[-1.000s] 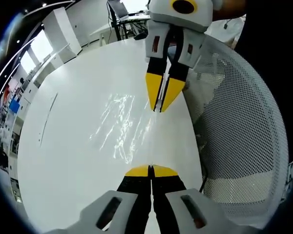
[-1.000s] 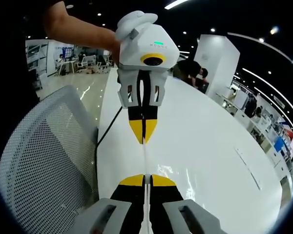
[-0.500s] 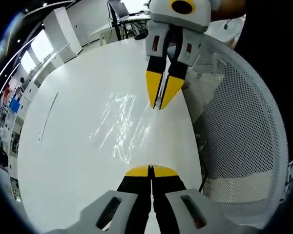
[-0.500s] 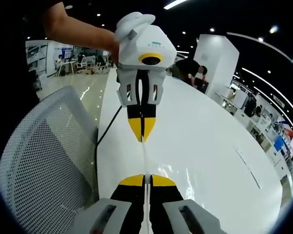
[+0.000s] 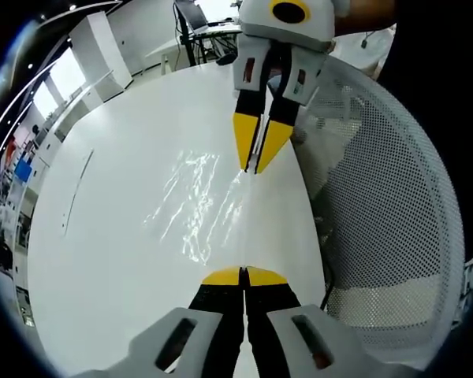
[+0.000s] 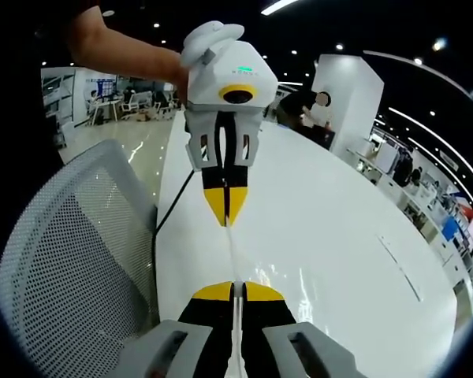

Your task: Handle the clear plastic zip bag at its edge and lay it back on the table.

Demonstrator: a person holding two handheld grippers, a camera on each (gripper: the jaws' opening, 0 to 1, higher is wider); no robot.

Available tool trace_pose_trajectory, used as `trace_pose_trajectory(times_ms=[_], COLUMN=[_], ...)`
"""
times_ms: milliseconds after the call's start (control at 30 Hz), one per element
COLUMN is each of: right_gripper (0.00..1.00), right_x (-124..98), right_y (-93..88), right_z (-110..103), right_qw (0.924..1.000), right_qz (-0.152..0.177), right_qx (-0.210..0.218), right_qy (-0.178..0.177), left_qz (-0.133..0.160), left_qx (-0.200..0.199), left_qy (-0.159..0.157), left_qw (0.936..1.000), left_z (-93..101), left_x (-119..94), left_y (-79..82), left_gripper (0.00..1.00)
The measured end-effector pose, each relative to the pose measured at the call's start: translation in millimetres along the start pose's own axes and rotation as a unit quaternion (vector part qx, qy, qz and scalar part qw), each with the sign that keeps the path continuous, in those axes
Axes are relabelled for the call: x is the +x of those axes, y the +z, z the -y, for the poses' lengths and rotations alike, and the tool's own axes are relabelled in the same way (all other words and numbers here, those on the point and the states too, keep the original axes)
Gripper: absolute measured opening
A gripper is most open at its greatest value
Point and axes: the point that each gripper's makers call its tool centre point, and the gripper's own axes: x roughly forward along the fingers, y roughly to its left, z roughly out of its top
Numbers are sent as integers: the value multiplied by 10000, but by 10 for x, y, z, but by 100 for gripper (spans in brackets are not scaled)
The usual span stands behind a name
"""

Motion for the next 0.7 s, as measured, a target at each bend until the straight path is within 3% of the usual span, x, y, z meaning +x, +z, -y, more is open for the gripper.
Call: trace_pose_trajectory(times_ms=[700], right_gripper=[0], right_x=[-32], right_y=[-46], right_z=[-7], right_qw=[10000], right_qz=[-41], right_qx=[21], right_qy=[-9], left_qz=[29], left_qx=[24], left_qy=[-20], left_qw=[10000], left_z=[19], left_x=[-11], left_y=[2], left_gripper=[0])
